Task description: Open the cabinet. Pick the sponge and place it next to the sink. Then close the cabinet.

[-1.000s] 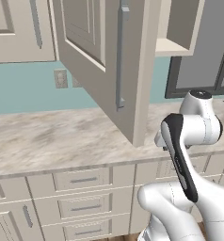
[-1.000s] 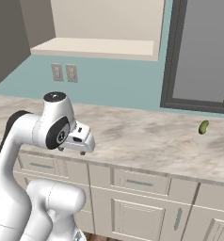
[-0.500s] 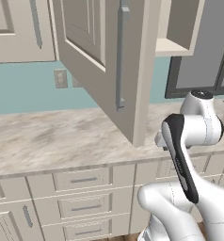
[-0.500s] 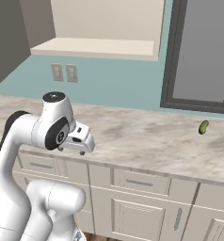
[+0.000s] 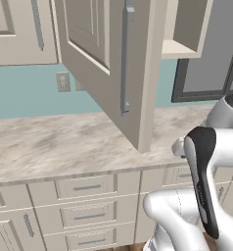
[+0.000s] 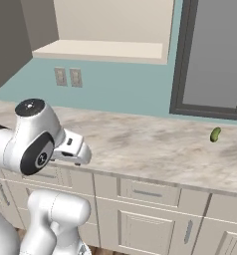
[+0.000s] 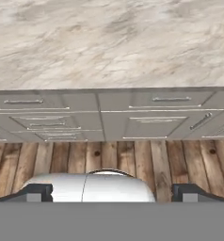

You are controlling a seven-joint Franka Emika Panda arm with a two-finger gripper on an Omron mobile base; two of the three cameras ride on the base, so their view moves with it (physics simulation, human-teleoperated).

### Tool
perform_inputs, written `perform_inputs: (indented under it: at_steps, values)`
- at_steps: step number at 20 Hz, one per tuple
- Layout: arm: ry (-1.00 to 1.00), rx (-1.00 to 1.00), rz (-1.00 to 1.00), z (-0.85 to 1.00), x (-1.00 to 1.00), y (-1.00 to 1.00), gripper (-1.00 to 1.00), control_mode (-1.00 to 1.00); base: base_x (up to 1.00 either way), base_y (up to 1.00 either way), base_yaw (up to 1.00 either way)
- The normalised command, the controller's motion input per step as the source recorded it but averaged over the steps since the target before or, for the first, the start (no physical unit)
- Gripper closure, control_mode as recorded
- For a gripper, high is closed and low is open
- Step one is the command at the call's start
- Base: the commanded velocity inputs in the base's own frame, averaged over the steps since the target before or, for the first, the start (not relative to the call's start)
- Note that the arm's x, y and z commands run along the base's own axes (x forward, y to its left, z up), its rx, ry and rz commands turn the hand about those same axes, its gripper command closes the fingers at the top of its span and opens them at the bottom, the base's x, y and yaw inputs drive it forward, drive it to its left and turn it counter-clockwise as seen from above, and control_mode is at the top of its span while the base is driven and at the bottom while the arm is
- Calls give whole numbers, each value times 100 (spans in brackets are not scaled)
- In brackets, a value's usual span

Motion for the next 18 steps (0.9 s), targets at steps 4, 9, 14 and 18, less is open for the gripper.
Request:
perform_inputs:
  at_steps: [4,9,14,18]
  values:
    - [-28,1,0,74,0,1,-100,-100,0,0,0]
    - [-31,0,0,45,14,11,-100,-100,0,0,0]
    - [-19,0,-1,53,-46,41,-100,-100,0,0,0]
    - [-4,0,0,62,-75,38,-100,-100,0,0,0]
